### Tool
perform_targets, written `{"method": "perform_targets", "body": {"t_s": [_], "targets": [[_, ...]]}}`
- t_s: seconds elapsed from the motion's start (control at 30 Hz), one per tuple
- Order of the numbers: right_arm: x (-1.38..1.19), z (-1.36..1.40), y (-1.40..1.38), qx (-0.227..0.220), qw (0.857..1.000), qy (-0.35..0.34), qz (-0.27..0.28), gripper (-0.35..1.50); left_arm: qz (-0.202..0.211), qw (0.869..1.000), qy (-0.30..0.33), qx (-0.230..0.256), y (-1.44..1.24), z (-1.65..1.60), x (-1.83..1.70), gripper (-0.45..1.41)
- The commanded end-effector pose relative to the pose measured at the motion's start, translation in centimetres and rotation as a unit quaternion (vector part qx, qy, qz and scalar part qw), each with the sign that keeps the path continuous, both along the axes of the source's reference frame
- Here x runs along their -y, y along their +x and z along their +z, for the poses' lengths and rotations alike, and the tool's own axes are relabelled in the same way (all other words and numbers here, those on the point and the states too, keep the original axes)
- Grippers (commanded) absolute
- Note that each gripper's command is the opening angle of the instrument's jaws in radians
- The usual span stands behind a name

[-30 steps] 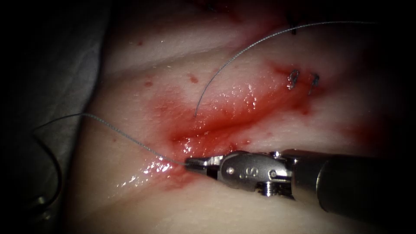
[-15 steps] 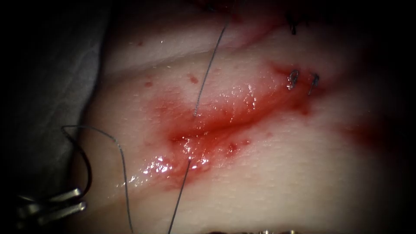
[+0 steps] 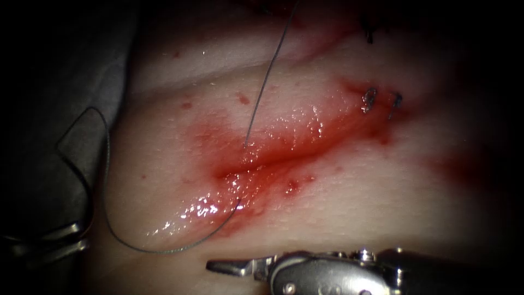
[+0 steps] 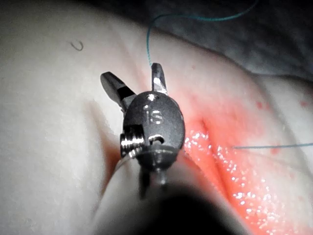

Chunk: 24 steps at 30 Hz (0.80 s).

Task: Wound Closure
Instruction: Use right jaws to pull suture through until short tail is left

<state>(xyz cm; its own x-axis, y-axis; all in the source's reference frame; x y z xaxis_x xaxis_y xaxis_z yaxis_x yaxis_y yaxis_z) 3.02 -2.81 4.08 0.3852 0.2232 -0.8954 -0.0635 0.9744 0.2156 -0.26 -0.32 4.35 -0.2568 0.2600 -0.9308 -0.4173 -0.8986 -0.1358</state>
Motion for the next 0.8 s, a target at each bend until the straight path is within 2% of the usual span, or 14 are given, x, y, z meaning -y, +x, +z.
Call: {"method": "perform_targets", "body": {"t_s": [0.03,0.13,0.23,0.4,0.5,0.57,0.63,0.67,0.73,0.8], "targets": [[-0.03,0.14,-0.06,0.005,1.0,-0.003,0.003,1.26,-0.003,1.0,-0.001,-0.007,-0.02,0.08,0.02,-0.35],[-0.09,0.3,-0.17,0.013,1.0,-0.007,0.01,1.23,-0.008,1.0,-0.003,-0.018,0.06,0.12,-0.01,-0.35],[-0.16,0.54,-0.18,0.021,0.999,-0.015,0.02,1.21,-0.014,1.0,-0.004,-0.024,0.04,0.15,0.0,-0.35],[-0.26,1.17,0.02,0.059,0.997,-0.034,0.022,1.21,-0.008,1.0,-0.007,-0.014,-0.07,0.18,0.04,-0.35],[-0.27,1.63,0.16,0.085,0.995,-0.049,0.022,1.28,-0.007,1.0,-0.009,-0.014,-0.09,0.19,0.05,-0.35],[-0.26,1.75,0.19,0.091,0.994,-0.052,0.018,1.23,-0.008,1.0,-0.009,-0.014,-0.09,0.2,0.06,-0.35],[-0.26,1.77,0.18,0.092,0.994,-0.052,0.017,0.96,-0.007,1.0,-0.01,-0.014,-0.09,0.2,0.07,-0.35],[-0.25,1.76,0.18,0.091,0.994,-0.052,0.016,0.62,-0.007,1.0,-0.01,-0.013,-0.09,0.21,0.08,-0.35],[-0.23,1.74,0.15,0.084,0.995,-0.048,0.006,-0.35,-0.007,1.0,-0.011,-0.013,-0.09,0.21,0.09,-0.37],[-0.22,1.71,0.14,0.086,0.995,-0.04,-0.012,-0.35,-0.006,1.0,-0.011,-0.013,-0.09,0.21,0.09,-0.37]]}}
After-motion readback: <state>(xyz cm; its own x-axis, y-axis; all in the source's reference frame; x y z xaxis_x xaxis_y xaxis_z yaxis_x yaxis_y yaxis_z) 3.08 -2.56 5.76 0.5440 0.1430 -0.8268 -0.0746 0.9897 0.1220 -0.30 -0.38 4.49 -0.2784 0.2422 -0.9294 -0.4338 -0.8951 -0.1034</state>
